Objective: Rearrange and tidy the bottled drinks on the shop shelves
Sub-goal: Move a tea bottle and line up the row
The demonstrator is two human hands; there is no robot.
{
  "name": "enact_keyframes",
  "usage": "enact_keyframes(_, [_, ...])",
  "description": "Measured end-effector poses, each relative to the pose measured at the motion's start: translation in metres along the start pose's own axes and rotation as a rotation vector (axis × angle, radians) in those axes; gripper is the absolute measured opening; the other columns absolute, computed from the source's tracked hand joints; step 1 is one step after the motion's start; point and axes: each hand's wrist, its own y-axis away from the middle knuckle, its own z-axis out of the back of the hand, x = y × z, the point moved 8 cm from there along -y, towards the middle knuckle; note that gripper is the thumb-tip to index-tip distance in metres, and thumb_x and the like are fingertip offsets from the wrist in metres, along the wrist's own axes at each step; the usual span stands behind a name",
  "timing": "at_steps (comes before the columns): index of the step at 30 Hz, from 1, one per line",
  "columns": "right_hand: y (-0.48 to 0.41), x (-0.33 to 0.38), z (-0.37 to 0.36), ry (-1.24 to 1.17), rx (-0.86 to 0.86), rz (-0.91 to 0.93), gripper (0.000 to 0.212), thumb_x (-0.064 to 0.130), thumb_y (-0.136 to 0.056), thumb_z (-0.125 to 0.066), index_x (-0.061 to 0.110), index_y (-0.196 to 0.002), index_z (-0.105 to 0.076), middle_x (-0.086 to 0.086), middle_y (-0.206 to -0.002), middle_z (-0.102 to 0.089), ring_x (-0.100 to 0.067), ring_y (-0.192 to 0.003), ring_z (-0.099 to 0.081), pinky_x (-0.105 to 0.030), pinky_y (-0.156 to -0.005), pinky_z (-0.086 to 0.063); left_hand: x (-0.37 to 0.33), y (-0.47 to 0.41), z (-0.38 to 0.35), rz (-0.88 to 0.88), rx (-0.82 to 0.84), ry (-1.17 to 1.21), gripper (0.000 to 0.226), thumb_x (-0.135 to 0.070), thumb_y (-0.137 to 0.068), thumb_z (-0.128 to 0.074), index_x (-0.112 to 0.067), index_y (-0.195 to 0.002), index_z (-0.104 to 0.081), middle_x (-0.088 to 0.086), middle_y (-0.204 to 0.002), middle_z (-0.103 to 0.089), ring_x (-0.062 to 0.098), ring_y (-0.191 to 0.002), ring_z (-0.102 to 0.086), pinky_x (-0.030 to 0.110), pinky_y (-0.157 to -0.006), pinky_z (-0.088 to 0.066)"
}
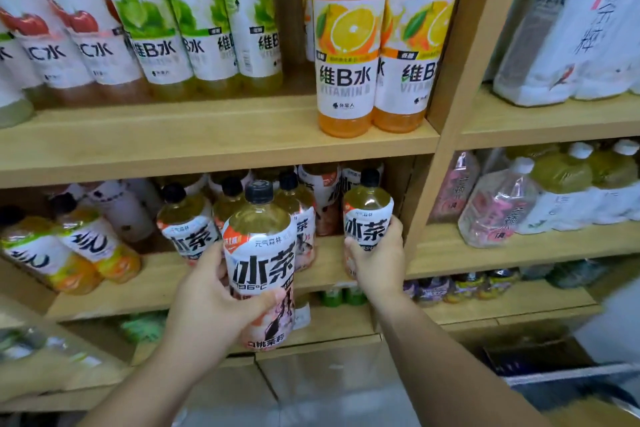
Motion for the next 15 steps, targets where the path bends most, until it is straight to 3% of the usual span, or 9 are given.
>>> enact_keyframes(3, [-0.009, -0.005, -0.008, -0.009, -0.006, -0.012, 0.07, 0.026, -0.079, -0.085, 0.031, -0.131, -0.04, 0.004, -0.118, -0.066, -0.019, -0.104, -0.069, -0.045, -0.086, -0.062, 0.008, 0.0, 0.007, 0.021, -0.011, -0.027, 0.069, -0.015, -0.061, -0.096, -0.036, -0.116, -0.061, -0.025, -0.103, -0.073, -0.008, -0.095, -0.068, 0.024, -0.08, -0.053])
enact_keyframes(5, [-0.006, -0.004, -0.007, 0.043, 0.007, 0.009, 0.071, 0.026, -0.081, -0.085, 0.026, -0.137, -0.042, 0.006, -0.12, -0.064, -0.011, -0.105, -0.063, -0.034, -0.092, -0.055, 0.012, 0.0, 0.009, 0.04, -0.025, -0.025, 0.07, -0.016, -0.06, -0.096, -0.04, -0.116, -0.06, -0.027, -0.105, -0.073, -0.008, -0.097, -0.067, 0.028, -0.084, -0.054])
enact_keyframes(9, [0.002, -0.009, 0.006, 0.243, -0.032, -0.003, 0.073, 0.044, -0.082, -0.081, 0.019, -0.141, -0.045, 0.0, -0.111, -0.071, -0.024, -0.101, -0.067, -0.029, -0.076, -0.048, 0.02, -0.003, 0.005, 0.075, -0.003, -0.041, 0.07, -0.018, -0.06, -0.096, -0.043, -0.113, -0.059, -0.031, -0.103, -0.071, -0.012, -0.095, -0.066, 0.03, -0.085, -0.055])
enact_keyframes(12, [0.002, -0.014, 0.008, 0.393, -0.021, -0.045, 0.059, 0.059, -0.082, -0.075, 0.017, -0.121, -0.057, -0.006, -0.1, -0.073, -0.033, -0.095, -0.069, -0.032, -0.066, -0.045, 0.021, -0.004, 0.001, 0.081, 0.016, -0.031, 0.073, -0.013, -0.061, -0.095, -0.04, -0.118, -0.059, -0.03, -0.102, -0.072, -0.012, -0.094, -0.066, 0.026, -0.082, -0.055])
enact_keyframes(15, [-0.004, -0.013, 0.012, 0.495, -0.041, -0.054, 0.059, 0.069, -0.079, -0.072, 0.016, -0.102, -0.058, -0.007, -0.092, -0.072, -0.033, -0.086, -0.068, -0.035, -0.065, -0.051, 0.021, -0.005, -0.004, 0.08, 0.035, -0.02, 0.072, -0.009, -0.062, -0.094, -0.038, -0.117, -0.059, -0.031, -0.101, -0.072, -0.012, -0.093, -0.067, 0.021, -0.078, -0.053])
